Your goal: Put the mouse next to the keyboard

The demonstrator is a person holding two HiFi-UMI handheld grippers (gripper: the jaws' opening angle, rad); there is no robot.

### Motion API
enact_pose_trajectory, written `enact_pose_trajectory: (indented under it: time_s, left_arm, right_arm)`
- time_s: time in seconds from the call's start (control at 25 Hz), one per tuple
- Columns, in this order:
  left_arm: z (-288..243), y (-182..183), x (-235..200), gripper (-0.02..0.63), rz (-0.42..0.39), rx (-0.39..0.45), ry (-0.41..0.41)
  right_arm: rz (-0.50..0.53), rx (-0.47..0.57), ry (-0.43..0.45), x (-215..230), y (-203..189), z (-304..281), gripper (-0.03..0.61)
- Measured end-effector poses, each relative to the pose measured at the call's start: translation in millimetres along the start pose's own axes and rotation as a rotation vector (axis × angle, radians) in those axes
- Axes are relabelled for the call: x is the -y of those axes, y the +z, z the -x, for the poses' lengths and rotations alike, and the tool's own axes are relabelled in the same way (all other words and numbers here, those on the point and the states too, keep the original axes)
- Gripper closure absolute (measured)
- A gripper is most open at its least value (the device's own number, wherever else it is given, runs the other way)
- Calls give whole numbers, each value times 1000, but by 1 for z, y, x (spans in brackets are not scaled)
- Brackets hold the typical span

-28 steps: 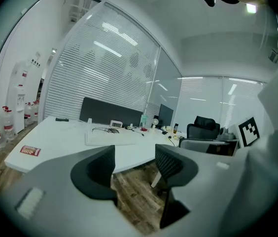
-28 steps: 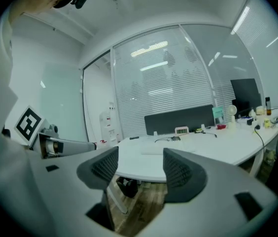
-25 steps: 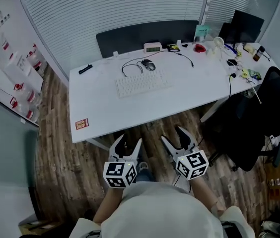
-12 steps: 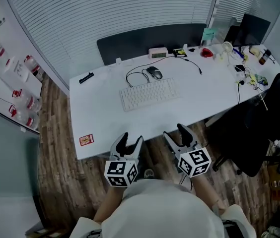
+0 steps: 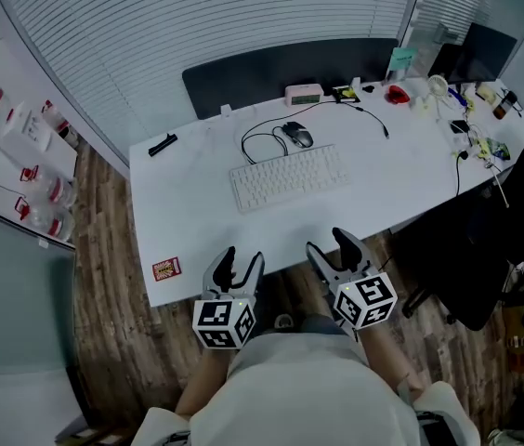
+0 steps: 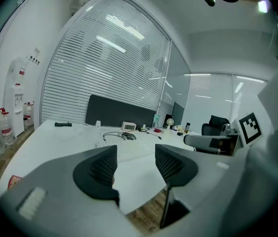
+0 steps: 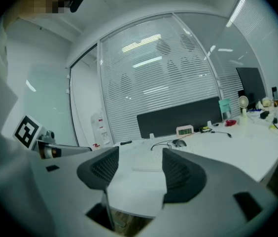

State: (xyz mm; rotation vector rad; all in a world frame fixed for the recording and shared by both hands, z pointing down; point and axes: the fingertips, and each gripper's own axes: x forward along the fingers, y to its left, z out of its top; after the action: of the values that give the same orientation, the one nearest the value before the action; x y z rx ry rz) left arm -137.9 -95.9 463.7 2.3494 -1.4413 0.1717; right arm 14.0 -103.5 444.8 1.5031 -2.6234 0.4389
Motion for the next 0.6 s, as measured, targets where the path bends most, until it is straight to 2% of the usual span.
enact_pose_trajectory:
  time_s: [0.32,0.6]
  left_arm:
    - [-17,1,-8,370,17,-9,2]
    - [-45,7,-14,369,29,-8,28]
  right_arm:
    - [1,-22,1,10,-1,-16,318]
    - [35,-20,22,37,12,-47,317]
